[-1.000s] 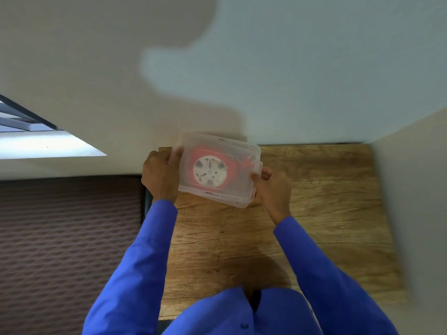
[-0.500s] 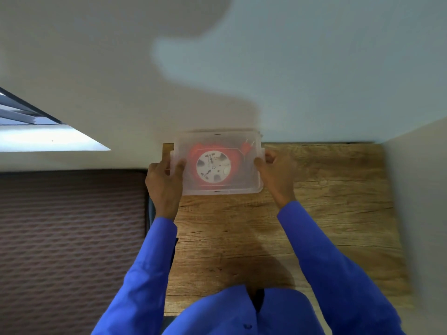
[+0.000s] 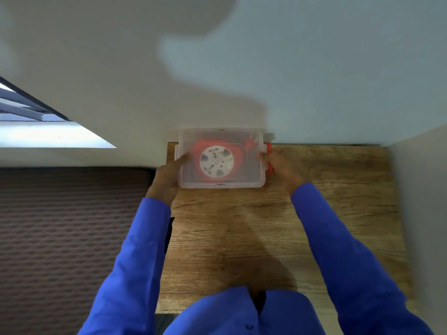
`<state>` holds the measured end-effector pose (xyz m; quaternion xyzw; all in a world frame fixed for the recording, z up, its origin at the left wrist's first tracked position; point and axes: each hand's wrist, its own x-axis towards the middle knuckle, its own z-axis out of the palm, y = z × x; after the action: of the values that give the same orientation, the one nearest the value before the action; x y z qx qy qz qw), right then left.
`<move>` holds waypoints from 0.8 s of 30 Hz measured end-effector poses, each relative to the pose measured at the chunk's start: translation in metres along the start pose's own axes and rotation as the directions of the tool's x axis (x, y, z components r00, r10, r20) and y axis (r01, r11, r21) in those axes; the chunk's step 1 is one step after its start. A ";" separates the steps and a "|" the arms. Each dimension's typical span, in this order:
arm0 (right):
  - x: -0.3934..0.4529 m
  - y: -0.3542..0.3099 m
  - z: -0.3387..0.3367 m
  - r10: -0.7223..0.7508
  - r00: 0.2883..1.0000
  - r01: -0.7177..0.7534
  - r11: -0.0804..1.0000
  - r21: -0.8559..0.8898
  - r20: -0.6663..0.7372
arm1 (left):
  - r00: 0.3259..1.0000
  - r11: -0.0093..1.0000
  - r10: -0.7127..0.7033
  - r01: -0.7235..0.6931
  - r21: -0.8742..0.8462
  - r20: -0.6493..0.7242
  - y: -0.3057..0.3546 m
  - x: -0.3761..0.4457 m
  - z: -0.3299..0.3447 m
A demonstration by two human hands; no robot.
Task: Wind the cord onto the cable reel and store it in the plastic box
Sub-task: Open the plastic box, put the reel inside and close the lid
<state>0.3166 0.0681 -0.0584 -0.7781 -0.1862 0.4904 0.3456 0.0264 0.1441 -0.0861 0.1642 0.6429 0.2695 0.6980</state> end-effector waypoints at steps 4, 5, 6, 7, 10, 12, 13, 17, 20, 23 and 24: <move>-0.011 0.003 0.021 -0.331 0.919 0.201 0.859 -0.470 -0.213 | 1.000 0.999 -0.001 0.002 -0.038 0.013 0.007 -0.002 0.000; -0.013 0.003 0.025 -0.351 0.907 0.199 0.843 -0.499 -0.231 | 0.992 0.995 0.089 -0.084 0.063 -0.086 0.005 -0.003 0.002; -0.015 0.004 0.028 -0.370 0.894 0.192 0.826 -0.531 -0.254 | 0.950 0.953 0.239 -0.190 0.237 -0.199 0.001 -0.004 0.005; -0.017 0.003 0.032 -0.393 0.877 0.175 0.796 -0.580 -0.275 | 0.877 0.875 0.397 -0.272 0.400 -0.272 -0.005 -0.008 0.008; -0.026 0.000 0.043 -0.518 0.807 0.131 0.626 -0.769 -0.284 | 0.721 0.710 0.623 -0.357 0.607 -0.304 -0.021 -0.019 0.020; -0.035 -0.001 0.047 -0.535 0.800 0.130 0.597 -0.792 -0.272 | 0.658 0.637 0.677 -0.303 0.709 -0.328 -0.026 -0.019 0.024; -0.038 -0.002 0.047 -0.527 0.806 0.130 0.603 -0.787 -0.271 | 0.640 0.613 0.695 -0.290 0.735 -0.328 -0.026 -0.018 0.024; -0.042 0.001 0.045 -0.545 0.804 0.155 0.577 -0.802 -0.237 | 0.644 0.504 0.739 -0.332 0.797 -0.199 -0.031 -0.025 0.018; -0.045 0.014 0.035 -0.578 0.803 0.239 0.534 -0.811 -0.144 | 0.642 0.366 0.767 -0.434 0.823 -0.002 -0.044 -0.034 0.009; -0.059 0.011 0.021 -0.630 0.771 0.322 0.509 -0.798 -0.091 | 0.639 0.245 0.760 -0.450 0.859 0.119 -0.043 -0.043 0.004; -0.064 0.007 0.015 -0.672 0.735 0.341 0.477 -0.810 -0.086 | 0.608 0.212 0.782 -0.462 0.861 0.134 -0.040 -0.047 0.005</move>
<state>0.2740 0.0280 -0.0266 -0.8345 -0.5239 0.0720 0.1546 0.0366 0.0849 -0.0706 0.6746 0.6672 0.2121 0.2339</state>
